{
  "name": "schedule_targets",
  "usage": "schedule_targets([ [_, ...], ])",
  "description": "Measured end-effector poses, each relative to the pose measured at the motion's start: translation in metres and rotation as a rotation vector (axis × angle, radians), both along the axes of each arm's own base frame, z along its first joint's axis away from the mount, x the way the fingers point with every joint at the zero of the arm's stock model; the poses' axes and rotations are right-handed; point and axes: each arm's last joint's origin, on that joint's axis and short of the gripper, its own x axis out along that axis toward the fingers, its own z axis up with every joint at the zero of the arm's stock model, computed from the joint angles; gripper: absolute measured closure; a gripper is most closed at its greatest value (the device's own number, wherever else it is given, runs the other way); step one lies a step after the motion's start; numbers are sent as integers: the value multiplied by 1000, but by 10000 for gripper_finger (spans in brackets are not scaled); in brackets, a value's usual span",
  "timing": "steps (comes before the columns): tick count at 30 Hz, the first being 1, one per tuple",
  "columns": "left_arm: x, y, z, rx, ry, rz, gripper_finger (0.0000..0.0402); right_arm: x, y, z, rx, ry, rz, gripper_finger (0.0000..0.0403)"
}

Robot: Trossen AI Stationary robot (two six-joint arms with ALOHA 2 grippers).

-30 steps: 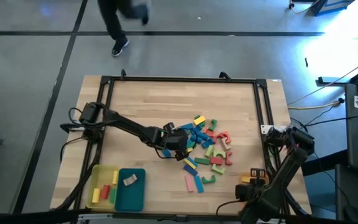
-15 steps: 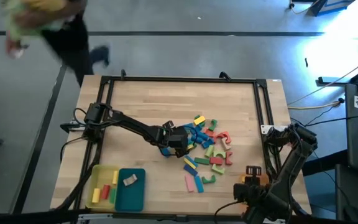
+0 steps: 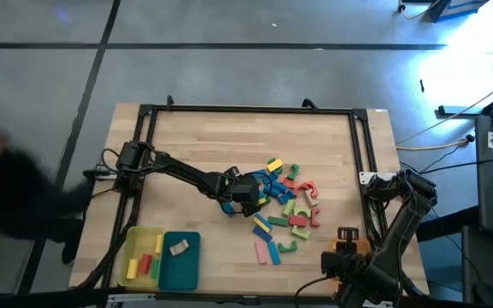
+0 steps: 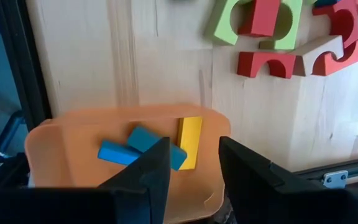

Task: Sort blocks by size
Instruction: Put the brown cylindrical block into the blue bin

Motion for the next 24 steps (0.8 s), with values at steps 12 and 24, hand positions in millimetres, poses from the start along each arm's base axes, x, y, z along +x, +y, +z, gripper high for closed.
schedule_targets([
  [12,-5,0,-1,0,45,3,196,0,0,0,-2,-1,0,265],
  [24,-10,1,-4,-11,98,17,200,1,-1,0,-18,-16,26,265],
])
